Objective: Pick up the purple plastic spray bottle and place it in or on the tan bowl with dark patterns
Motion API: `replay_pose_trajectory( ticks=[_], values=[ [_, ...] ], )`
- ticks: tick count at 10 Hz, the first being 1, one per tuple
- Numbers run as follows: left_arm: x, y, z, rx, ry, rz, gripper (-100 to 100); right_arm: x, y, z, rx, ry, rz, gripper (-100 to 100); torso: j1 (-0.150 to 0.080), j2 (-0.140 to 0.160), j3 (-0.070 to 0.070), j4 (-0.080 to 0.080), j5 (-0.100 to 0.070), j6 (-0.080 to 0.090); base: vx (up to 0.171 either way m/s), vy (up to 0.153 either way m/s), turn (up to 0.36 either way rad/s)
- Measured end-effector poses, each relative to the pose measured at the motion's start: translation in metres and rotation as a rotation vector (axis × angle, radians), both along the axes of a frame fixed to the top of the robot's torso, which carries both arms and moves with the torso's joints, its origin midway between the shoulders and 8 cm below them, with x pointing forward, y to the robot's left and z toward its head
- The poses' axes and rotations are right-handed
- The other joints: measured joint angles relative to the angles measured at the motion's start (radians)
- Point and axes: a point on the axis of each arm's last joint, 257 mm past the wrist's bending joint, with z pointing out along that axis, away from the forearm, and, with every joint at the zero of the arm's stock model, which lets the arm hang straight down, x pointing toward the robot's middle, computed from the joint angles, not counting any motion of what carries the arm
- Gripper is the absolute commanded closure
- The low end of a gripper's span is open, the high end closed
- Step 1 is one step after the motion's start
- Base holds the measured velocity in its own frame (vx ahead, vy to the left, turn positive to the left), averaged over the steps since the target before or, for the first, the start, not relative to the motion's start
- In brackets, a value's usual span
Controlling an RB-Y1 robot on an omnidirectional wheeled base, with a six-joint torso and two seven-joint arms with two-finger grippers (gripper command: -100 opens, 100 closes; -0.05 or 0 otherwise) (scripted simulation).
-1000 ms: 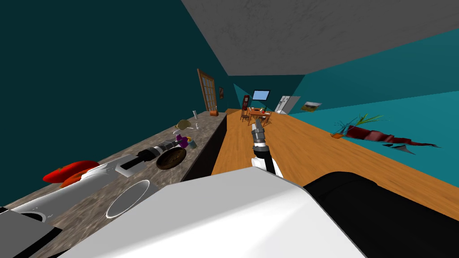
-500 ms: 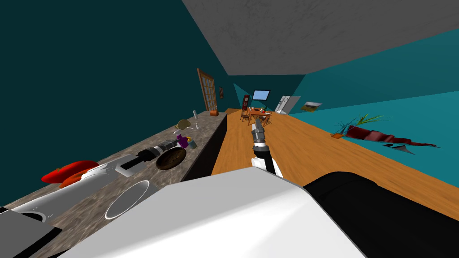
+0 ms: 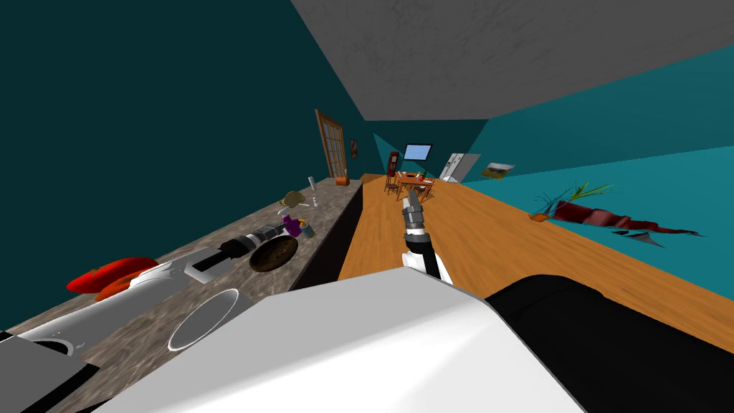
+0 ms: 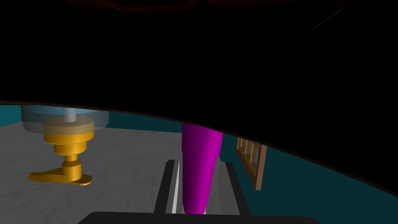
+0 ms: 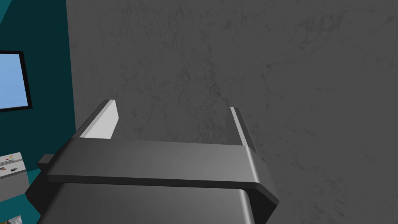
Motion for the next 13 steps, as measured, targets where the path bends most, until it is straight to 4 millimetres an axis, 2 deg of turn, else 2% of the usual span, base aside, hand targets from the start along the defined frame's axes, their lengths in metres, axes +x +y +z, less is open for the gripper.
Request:
replay_pose_trajectory(
  ticks=[3,7,10,13],
  values=[
    [0.017,0.031,0.024,0.032,-0.019,0.075,100,0.000,0.000,0.000,0.000,0.000,0.000,0,-0.010,-0.001,0.000,0.001,-0.003,0.000,-0.001,-0.130,0.017],
    [0.035,0.070,0.057,0.061,-0.048,0.183,100,0.000,0.000,0.000,0.000,0.000,0.000,0,-0.009,0.000,0.000,0.001,-0.003,0.000,-0.002,-0.121,0.009],
    [0.042,0.094,0.080,0.075,-0.067,0.253,100,0.000,0.000,0.000,0.000,0.000,0.000,0,-0.007,0.000,0.000,0.001,-0.003,0.000,0.008,-0.100,0.004],
    [0.047,0.129,0.109,0.080,-0.089,0.343,100,0.000,0.000,0.000,0.000,0.000,0.000,0,-0.010,0.001,0.001,0.002,-0.004,-0.001,0.001,-0.137,0.012]
  ],
)
